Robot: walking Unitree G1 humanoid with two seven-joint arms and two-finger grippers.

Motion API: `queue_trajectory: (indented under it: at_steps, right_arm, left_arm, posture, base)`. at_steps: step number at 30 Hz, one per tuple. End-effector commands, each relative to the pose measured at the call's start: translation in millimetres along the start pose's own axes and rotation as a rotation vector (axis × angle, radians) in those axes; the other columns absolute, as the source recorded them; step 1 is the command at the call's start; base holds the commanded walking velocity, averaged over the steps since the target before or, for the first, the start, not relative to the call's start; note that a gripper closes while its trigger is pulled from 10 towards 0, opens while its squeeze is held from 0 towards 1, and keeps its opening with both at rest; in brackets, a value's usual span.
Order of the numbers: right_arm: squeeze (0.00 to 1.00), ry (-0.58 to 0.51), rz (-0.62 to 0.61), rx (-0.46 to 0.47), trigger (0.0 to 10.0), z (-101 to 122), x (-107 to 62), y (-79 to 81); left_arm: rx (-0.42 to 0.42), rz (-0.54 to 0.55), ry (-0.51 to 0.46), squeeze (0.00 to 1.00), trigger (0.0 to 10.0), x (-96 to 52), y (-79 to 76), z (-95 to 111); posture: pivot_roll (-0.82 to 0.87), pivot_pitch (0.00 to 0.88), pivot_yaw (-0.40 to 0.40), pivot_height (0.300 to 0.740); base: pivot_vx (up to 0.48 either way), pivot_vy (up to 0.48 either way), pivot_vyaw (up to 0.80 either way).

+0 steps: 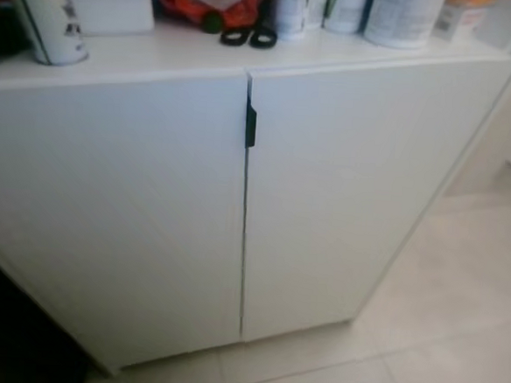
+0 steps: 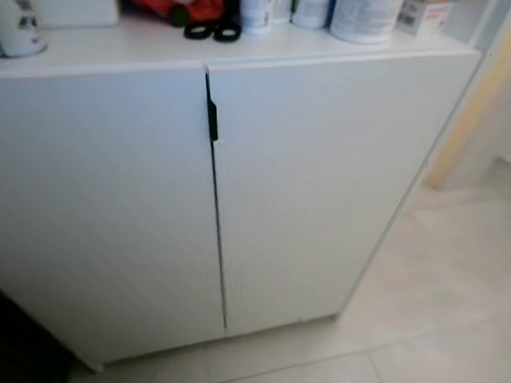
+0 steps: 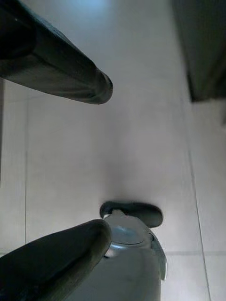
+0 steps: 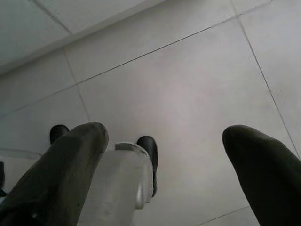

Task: Restocking fridge

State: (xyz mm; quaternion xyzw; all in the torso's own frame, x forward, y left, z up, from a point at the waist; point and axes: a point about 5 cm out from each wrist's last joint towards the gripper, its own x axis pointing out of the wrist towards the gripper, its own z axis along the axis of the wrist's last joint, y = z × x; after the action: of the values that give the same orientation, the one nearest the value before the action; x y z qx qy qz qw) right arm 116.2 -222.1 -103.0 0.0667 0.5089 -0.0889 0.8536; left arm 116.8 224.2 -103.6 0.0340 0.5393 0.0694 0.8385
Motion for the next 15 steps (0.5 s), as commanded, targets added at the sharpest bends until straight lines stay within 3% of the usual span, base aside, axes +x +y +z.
queue_trajectory:
  at_steps: [1,15]
  right_arm:
    - [0.00,-0.012,0.019,0.006,10.0,5.0,2.2,8.8]
    - [0.00,-0.007,0.024,0.007,10.0,4.6,2.5,11.2]
  left_arm:
    - [0.026,0.009,0.012,0.00,10.0,-0.6,5.3,-2.6]
    - [0.056,0.013,0.016,0.00,10.0,-1.5,10.6,-5.1]
  posture:
    - [-0.09,0.000,0.018,0.740]
    - [-0.09,0.000,0.024,0.740]
  base:
    - [0.000,0.000,0.80]
    - [0.000,0.000,0.80]
